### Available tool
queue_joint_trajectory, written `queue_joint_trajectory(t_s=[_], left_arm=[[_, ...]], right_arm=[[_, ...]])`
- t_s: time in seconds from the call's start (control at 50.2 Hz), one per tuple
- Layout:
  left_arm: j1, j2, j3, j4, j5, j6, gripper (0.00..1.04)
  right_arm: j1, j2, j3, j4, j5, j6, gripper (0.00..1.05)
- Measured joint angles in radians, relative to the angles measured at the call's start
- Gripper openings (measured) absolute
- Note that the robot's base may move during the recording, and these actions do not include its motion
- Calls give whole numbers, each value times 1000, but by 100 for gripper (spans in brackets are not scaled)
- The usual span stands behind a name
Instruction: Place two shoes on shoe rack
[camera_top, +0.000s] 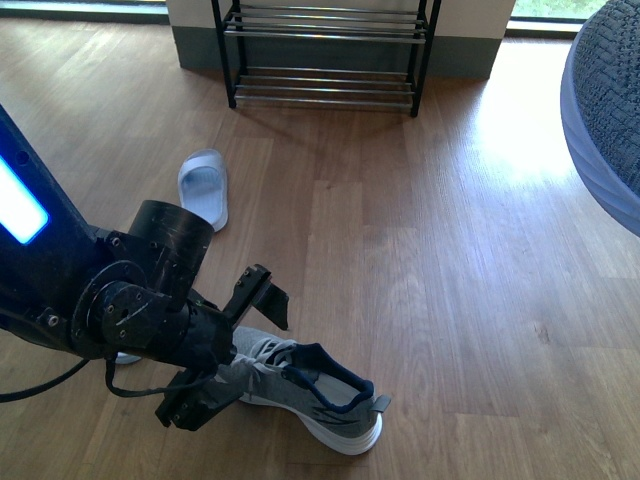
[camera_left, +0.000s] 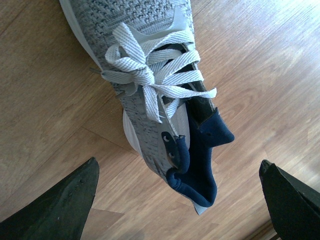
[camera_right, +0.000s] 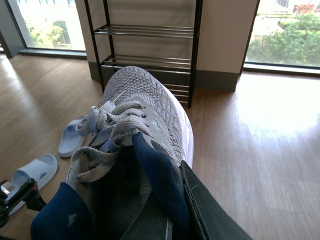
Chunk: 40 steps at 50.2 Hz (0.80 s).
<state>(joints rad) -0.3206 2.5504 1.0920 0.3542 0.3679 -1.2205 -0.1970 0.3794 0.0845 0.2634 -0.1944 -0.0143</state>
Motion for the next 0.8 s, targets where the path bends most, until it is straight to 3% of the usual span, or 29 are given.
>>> queue_joint_trajectory(t_s=[0.518, 0.737, 0.796], left_arm=[[-48, 198, 202, -116, 47, -42, 95], [-51, 243, 246, -167, 7, -20, 95], [-48, 254, 263, -202, -20, 3, 88]], right_arm=[[0, 0, 0, 0, 0, 0, 1], [0, 0, 0, 0, 0, 0, 1], [0, 0, 0, 0, 0, 0, 1]])
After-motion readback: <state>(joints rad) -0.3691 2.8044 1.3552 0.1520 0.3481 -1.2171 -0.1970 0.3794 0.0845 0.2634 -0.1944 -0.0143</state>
